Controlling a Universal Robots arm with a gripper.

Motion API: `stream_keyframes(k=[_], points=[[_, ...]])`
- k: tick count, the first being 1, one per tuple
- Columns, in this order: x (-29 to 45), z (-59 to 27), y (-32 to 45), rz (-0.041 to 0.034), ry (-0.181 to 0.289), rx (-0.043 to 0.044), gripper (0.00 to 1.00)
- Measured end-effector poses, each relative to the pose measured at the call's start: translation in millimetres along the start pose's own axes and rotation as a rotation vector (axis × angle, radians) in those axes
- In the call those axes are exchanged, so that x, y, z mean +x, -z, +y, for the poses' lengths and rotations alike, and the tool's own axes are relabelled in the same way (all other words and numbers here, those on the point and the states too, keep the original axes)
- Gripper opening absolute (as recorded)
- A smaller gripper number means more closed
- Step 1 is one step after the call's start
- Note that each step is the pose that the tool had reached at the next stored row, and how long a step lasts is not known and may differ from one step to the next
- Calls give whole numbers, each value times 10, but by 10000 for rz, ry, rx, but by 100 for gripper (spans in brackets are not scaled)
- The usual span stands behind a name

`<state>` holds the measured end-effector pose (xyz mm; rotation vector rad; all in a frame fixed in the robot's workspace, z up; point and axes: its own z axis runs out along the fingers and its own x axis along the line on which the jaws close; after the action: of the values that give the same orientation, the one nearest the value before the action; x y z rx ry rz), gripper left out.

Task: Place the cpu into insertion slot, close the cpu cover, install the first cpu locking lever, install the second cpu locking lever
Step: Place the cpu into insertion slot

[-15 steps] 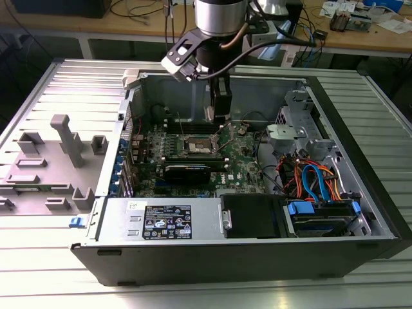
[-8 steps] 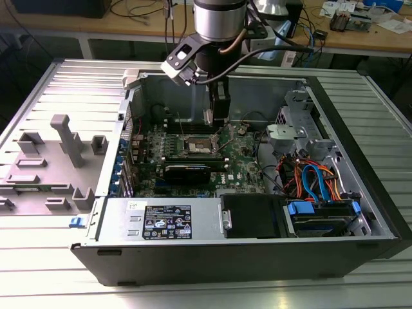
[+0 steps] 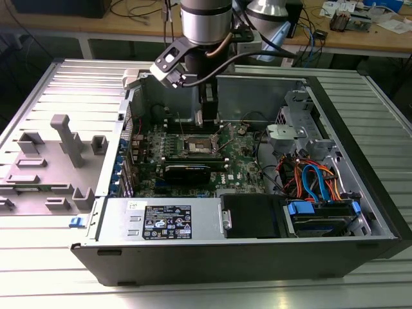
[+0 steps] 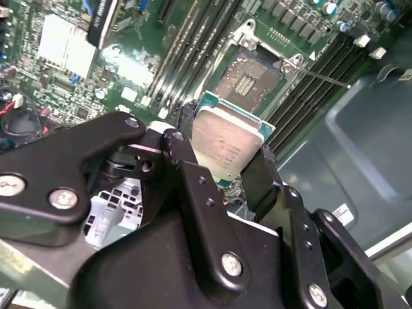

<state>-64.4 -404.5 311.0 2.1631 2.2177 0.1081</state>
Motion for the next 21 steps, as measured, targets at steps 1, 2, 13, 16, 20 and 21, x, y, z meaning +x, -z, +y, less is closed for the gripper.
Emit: stream_keyframes(k=[1, 2, 13, 16, 20, 21], points=[[43, -14, -25, 2, -2, 0, 55], [71, -17, -48, 5, -13, 0, 55], [178, -48, -360, -22, -354, -6, 55], [187, -54, -421, -25, -411, -8, 55], [195, -60, -453, -30, -439, -8, 55], [201, -60, -464, -28, -439, -9, 55]])
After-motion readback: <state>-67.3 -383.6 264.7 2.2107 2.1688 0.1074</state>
